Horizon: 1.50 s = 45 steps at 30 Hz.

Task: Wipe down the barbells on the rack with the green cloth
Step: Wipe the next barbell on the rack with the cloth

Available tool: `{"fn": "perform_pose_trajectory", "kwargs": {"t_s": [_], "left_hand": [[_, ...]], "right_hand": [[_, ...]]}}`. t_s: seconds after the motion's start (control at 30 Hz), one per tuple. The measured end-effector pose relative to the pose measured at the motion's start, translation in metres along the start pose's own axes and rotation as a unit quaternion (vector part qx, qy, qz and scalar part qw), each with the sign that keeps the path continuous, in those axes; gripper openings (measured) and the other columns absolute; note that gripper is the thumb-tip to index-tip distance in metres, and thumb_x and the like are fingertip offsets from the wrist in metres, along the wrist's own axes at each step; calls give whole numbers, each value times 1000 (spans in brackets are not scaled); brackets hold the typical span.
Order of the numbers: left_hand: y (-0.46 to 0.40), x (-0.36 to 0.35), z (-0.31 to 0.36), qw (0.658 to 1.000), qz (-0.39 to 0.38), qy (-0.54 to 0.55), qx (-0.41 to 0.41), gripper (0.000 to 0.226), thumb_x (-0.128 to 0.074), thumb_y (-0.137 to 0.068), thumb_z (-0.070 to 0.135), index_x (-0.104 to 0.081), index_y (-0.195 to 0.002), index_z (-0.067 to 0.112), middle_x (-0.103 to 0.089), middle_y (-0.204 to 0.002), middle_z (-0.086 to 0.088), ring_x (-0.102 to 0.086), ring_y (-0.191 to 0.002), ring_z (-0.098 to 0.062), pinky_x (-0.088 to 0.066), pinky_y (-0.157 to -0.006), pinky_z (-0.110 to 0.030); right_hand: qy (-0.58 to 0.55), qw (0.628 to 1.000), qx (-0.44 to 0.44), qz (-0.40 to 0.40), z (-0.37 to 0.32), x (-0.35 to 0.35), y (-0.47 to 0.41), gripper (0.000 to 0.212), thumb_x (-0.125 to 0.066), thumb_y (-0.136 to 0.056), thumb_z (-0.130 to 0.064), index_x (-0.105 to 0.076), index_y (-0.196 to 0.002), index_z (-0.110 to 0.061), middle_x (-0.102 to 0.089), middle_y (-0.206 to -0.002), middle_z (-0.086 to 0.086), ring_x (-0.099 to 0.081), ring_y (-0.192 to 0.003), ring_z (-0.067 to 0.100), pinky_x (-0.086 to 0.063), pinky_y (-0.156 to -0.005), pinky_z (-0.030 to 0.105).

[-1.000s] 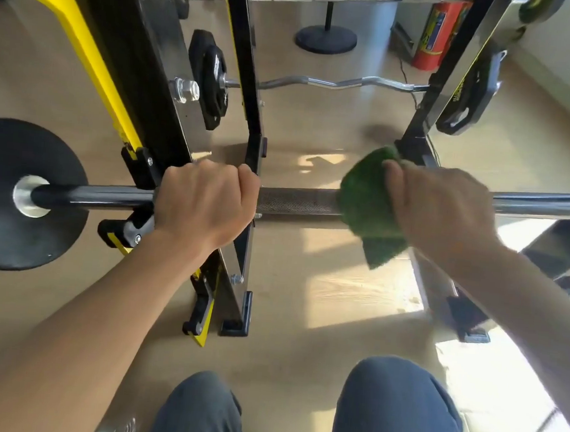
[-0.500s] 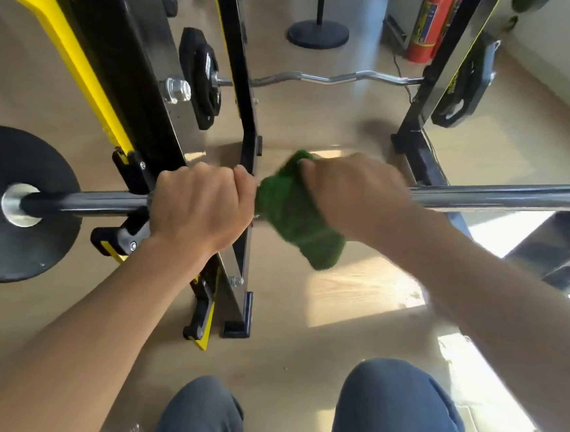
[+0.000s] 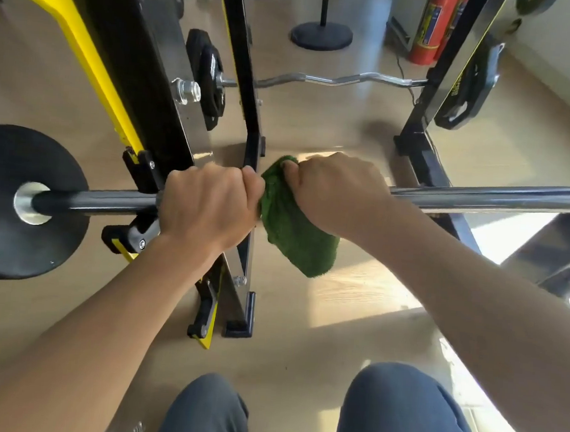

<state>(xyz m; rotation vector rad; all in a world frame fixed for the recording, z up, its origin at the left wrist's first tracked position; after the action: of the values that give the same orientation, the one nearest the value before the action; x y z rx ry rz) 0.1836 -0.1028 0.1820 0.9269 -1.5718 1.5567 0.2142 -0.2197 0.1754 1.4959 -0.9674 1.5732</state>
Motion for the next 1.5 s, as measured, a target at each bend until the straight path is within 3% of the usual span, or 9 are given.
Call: {"fn": "perform_pose_trajectory", "kwargs": {"t_s": [0.1, 0.27, 0.4, 0.5, 0.67, 0.83, 1.03, 1.3, 1.5], "left_hand": [[0, -2, 2, 1000, -10, 12, -6, 61, -18, -102, 34, -34, -46, 18, -35, -41, 0, -39, -36, -18, -37, -53, -29], [-2, 2, 4, 1000, -12, 22, 15, 60, -14, -100, 37, -31, -46, 17, -37, -43, -4, -44, -40, -24, -45, -57, -31], [-1, 1, 4, 1000, -13, 8, 13, 60, -15, -101, 35, -31, -46, 17, -37, -42, -5, -44, -39, -23, -47, -54, -31], [-1, 3, 6, 1000, -10, 10, -1, 57, -16, -102, 35, -30, -49, 18, -38, -46, -6, -44, -42, -24, -39, -53, -30], [-1, 4, 5, 1000, -7, 11, 1, 59, -21, -104, 34, -35, -49, 15, -44, -47, -11, -48, -44, -27, -48, -54, -35], [-2, -3, 5, 999, -50, 21, 2, 62, -15, -106, 39, -48, -59, 13, -49, -54, -8, -47, -47, -22, -31, -54, -30], [-10, 13, 56, 990, -30, 138, -7, 50, -20, -106, 36, -47, -68, 17, -60, -73, -13, -59, -69, -32, -54, -68, -43], [-19, -4, 107, 997, 18, 68, -13, 64, -15, -104, 39, -49, -55, 18, -43, -50, -3, -46, -46, -23, -37, -51, -26], [-21, -7, 111, 999, 6, 36, 3, 54, -21, -102, 34, -42, -54, 20, -49, -56, -9, -45, -50, -26, -29, -52, -26]], "right_hand": [[38, 999, 4, 38, 36, 4, 23, 34, -24, -106, -38, -51, -105, -17, -43, -70, -1, -50, -68, 27, -42, -61, 35], [73, 979, -191, 19, 155, 13, 71, 46, -18, -105, -39, -57, -103, -14, -46, -65, 3, -54, -68, 31, -48, -64, 36], [66, 993, -66, 67, 40, 10, 33, 27, -35, -104, -34, -55, -101, -17, -35, -58, -3, -46, -55, 23, -42, -62, 34], [-6, 995, -70, 70, -6, 3, 8, 44, -22, -107, -40, -46, -77, -17, -44, -62, -3, -41, -52, 16, -37, -56, 32], [3, 993, -63, 104, -8, 9, 13, 45, -16, -106, -42, -42, -77, -18, -46, -60, -3, -43, -50, 15, -31, -52, 32], [-24, 990, -65, 123, -6, 12, 12, 52, -17, -107, -42, -40, -66, -20, -47, -59, -3, -43, -50, 14, -28, -53, 31], [-16, 992, 27, 121, 2, 9, 21, 41, -30, -103, -35, -33, -64, -23, -35, -57, -6, -36, -50, 16, -32, -67, 32], [145, 972, -40, 180, 254, 11, 117, 48, -14, -97, -24, -52, -86, 3, -20, -50, -2, -31, -44, 18, -27, -46, 26], [103, 962, -119, 223, 254, 15, 110, 51, -24, -105, -30, -29, -56, -17, -28, -47, -1, -42, -46, 26, -43, -57, 37]]}}
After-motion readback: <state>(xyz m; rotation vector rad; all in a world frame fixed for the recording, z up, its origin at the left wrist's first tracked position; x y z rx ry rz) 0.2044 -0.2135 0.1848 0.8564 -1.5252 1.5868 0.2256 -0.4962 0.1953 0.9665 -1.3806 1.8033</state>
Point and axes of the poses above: each hand's wrist, its own y-axis away from the middle knuckle, its own x-axis out of the back of the hand, z = x × y, the point moved 10 cm from there along -y, towards the middle knuckle
